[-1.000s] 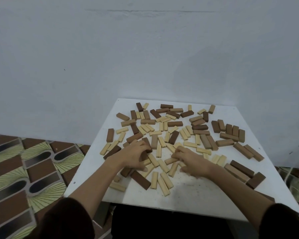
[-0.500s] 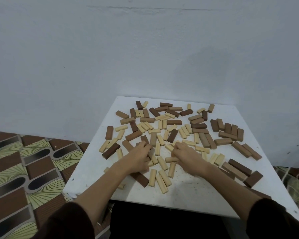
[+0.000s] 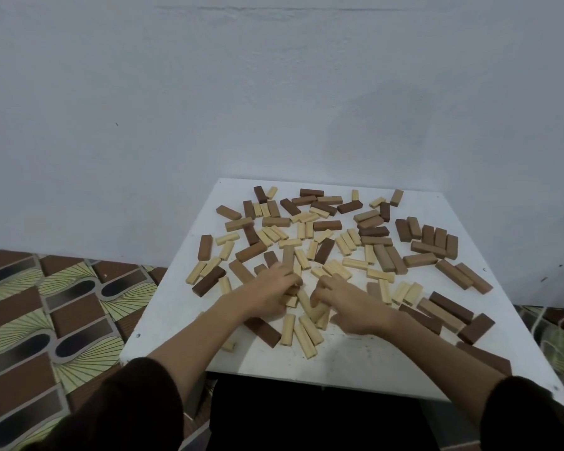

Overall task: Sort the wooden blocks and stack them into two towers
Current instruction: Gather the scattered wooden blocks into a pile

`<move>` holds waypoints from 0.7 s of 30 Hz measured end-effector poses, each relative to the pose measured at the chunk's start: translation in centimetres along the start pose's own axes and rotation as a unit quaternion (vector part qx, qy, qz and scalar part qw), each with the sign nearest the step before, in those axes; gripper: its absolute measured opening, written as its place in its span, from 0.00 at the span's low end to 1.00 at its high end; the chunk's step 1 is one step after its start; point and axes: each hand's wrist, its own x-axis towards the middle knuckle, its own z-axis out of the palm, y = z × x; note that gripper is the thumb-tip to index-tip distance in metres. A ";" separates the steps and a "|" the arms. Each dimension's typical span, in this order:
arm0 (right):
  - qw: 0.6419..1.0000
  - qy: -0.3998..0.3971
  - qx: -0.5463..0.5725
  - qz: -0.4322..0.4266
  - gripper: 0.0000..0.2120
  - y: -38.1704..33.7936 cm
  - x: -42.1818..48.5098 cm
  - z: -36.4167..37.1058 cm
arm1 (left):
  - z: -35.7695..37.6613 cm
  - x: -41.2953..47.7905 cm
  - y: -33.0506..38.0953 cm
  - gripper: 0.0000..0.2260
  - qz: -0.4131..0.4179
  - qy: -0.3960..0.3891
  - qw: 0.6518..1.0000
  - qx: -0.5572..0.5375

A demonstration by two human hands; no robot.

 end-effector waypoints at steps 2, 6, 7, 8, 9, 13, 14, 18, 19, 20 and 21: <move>1.000 0.006 -0.013 -0.002 0.15 0.0 0.1 0.2 | 0.2 0.0 -0.2 0.23 0.002 0.003 1.000 0.001; 0.999 0.014 -0.035 0.001 0.08 0.5 0.2 0.5 | 0.5 -0.1 -0.4 0.18 0.015 0.020 0.999 -0.024; 0.999 0.009 -0.041 0.009 0.08 0.5 0.2 0.5 | 0.7 -0.1 -0.5 0.16 0.022 0.031 0.999 -0.025; 0.999 0.003 -0.044 0.019 0.09 0.6 0.2 0.4 | 0.8 -0.1 -0.5 0.15 0.028 0.042 0.998 -0.025; 0.998 -0.002 -0.047 0.029 0.10 0.6 0.2 0.2 | 1.0 0.0 -0.5 0.14 0.035 0.054 0.998 -0.025; 0.998 -0.010 -0.039 0.049 0.10 0.9 0.0 -0.4 | 1.7 0.3 -0.4 0.09 0.059 0.097 0.993 -0.016; 0.998 -0.011 -0.027 0.055 0.10 1.0 0.0 -0.5 | 1.8 0.3 -0.3 0.08 0.067 0.107 0.992 -0.010; 0.994 0.005 0.053 0.092 0.09 2.0 -0.3 -1.4 | 2.3 0.6 -0.5 0.07 0.085 0.137 0.987 0.009; 0.992 0.015 0.077 0.102 0.08 2.3 -0.4 -1.8 | 2.2 0.7 -0.7 0.06 0.091 0.152 0.984 0.009; 0.989 0.027 0.092 0.112 0.08 2.6 -0.4 -2.0 | 2.0 0.8 -0.6 0.04 0.093 0.163 0.982 0.003; 0.986 0.043 0.100 0.124 0.07 3.0 -0.4 -2.3 | 1.7 1.0 -0.7 0.05 0.084 0.167 0.982 -0.009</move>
